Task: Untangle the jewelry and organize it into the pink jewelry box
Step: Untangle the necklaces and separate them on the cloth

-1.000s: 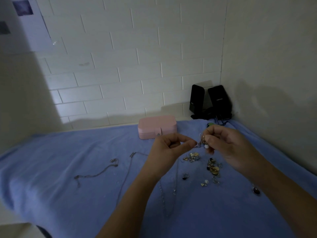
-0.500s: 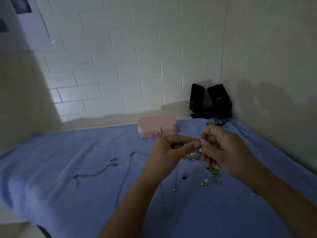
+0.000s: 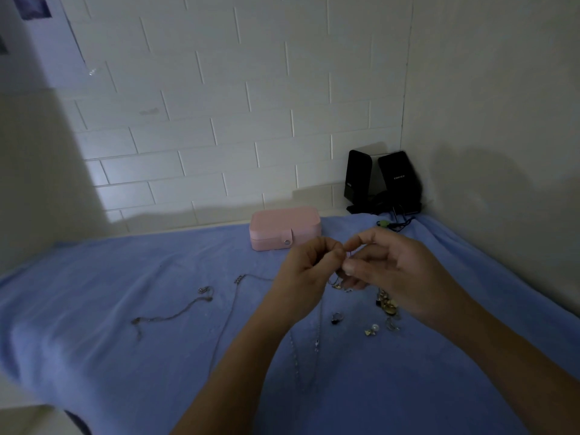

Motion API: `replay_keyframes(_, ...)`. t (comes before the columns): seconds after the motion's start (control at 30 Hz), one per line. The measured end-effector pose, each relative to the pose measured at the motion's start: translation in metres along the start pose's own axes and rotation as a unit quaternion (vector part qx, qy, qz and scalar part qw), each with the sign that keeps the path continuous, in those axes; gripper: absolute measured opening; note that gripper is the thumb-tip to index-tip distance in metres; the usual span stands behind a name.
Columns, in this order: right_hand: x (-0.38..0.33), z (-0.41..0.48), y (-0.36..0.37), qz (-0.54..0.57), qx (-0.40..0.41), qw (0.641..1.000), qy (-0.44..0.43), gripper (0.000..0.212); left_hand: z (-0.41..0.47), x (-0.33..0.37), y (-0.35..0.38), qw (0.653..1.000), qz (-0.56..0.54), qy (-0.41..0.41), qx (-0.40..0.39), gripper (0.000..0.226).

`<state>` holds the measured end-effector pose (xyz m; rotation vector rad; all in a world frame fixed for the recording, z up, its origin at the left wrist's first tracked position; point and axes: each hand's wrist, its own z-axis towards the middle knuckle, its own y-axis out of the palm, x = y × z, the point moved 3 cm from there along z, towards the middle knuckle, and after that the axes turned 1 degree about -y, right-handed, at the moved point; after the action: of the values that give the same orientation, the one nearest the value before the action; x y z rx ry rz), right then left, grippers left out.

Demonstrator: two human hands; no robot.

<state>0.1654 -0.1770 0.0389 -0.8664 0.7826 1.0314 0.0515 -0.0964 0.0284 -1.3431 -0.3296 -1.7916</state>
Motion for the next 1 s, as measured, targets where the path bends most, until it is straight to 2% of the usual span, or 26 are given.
replay_keyframes(0.13, 0.0, 0.001, -0.007, 0.008, 0.03, 1.0, 0.0, 0.01, -0.001, 0.001, 0.0, 0.998, -0.055, -0.027, -0.007, 0.034)
replay_keyframes(0.2, 0.0, 0.001, -0.009, 0.014, 0.038, 0.999, 0.001, 0.013, -0.002, 0.003, 0.0, 0.995, -0.087, -0.035, -0.019, 0.03)
replay_keyframes(0.27, -0.001, 0.001, -0.009, 0.047, 0.035, 0.998, 0.016, 0.009, -0.003, 0.004, -0.002, 0.993, -0.11, -0.033, -0.027, 0.022)
replay_keyframes(0.33, -0.004, 0.0, -0.009, 0.068, 0.026, 0.997, 0.025, 0.006, -0.003, 0.003, -0.005, 0.993, -0.113, -0.029, -0.024, 0.022)
replay_keyframes(0.43, -0.008, 0.001, -0.008, 0.078, 0.024, 0.996, 0.026, 0.023, -0.002, 0.003, -0.004, 0.994, -0.107, -0.029, -0.023, 0.021)
replay_keyframes(0.5, -0.009, 0.0, -0.006, 0.02, 0.037, 0.999, 0.016, 0.032, -0.002, 0.002, -0.002, 0.993, -0.106, -0.037, -0.028, 0.022)
replay_keyframes(0.57, -0.006, -0.001, -0.004, -0.051, 0.049, 0.997, -0.005, 0.026, -0.002, 0.0, 0.0, 0.992, -0.108, -0.049, -0.033, 0.025)
replay_keyframes(0.8, -0.008, -0.004, -0.004, -0.113, 0.092, 0.987, -0.073, 0.02, -0.003, 0.0, 0.001, 0.988, -0.13, -0.065, -0.046, 0.028)
replay_keyframes(0.9, -0.011, -0.006, -0.003, -0.191, 0.094, 0.969, -0.126, 0.029, -0.003, 0.001, 0.0, 0.987, -0.129, -0.078, -0.052, 0.029)
replay_keyframes(1.0, -0.011, -0.007, -0.006, -0.225, 0.1, 0.955, -0.166, 0.022, -0.004, 0.001, 0.0, 0.987, -0.128, -0.085, -0.053, 0.031)
